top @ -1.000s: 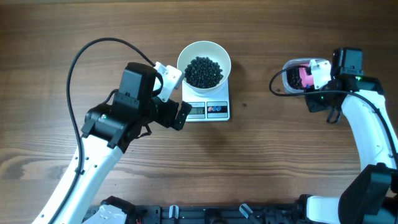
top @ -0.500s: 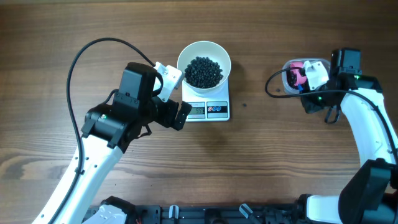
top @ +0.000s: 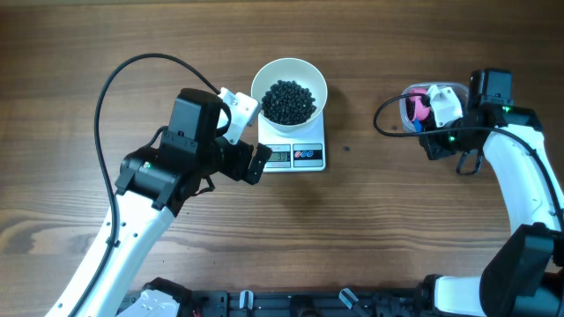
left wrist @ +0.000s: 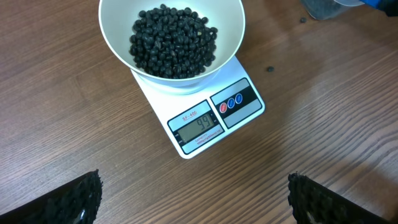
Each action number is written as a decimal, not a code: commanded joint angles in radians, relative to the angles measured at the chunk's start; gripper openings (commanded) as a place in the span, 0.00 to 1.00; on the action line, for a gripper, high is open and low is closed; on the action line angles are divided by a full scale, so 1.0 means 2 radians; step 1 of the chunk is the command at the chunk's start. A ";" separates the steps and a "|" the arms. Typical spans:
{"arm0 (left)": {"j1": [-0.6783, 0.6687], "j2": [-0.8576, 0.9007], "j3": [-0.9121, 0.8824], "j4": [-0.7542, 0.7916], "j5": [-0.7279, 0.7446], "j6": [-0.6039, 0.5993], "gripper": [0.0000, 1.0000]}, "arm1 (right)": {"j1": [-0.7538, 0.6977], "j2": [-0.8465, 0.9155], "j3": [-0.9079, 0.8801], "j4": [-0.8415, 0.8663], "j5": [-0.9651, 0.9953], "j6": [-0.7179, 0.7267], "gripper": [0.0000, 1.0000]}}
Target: Scoop item into bowl and weigh 150g on scale
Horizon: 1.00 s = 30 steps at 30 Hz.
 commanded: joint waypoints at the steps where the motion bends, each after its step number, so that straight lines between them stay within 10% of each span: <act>1: -0.002 0.002 0.009 0.002 0.008 -0.003 1.00 | 0.002 0.006 0.007 -0.004 -0.047 -0.004 0.04; 30: -0.002 0.002 0.009 0.002 0.008 -0.003 1.00 | -0.078 0.006 0.007 -0.045 -0.163 -0.005 0.04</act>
